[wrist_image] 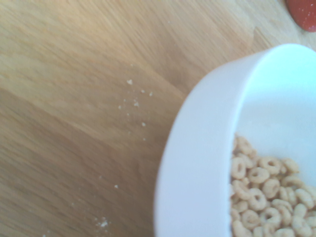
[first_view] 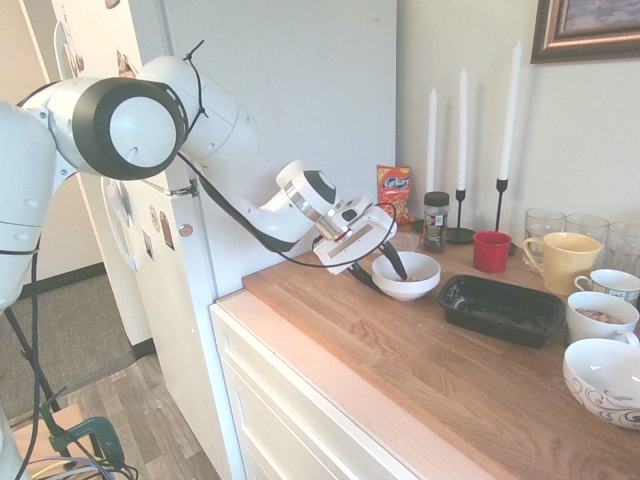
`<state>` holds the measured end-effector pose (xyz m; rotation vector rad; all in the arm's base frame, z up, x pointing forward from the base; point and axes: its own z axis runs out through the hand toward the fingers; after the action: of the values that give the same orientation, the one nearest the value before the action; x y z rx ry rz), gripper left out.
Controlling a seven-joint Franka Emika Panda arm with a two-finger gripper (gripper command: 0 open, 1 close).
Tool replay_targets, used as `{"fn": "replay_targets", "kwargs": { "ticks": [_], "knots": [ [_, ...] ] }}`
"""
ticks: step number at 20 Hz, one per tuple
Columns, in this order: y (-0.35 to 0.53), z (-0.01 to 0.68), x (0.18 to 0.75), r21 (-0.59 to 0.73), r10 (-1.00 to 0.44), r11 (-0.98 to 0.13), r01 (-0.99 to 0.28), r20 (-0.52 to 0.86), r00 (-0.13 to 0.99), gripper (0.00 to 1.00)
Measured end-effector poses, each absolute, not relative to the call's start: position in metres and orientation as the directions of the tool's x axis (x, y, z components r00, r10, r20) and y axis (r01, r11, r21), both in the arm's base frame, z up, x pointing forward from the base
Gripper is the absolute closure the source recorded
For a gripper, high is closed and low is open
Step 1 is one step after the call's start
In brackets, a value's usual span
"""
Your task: Put the cereal into the box
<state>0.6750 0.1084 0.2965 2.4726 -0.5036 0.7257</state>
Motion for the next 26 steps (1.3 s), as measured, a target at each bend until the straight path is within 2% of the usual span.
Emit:
{"fn": "replay_targets", "kwargs": {
  "ticks": [26],
  "knots": [
    [0.086, 0.29, 0.679, 0.352, -0.244, -0.788, -0.504, 0.573, 0.782, 1.0]
  ]
}}
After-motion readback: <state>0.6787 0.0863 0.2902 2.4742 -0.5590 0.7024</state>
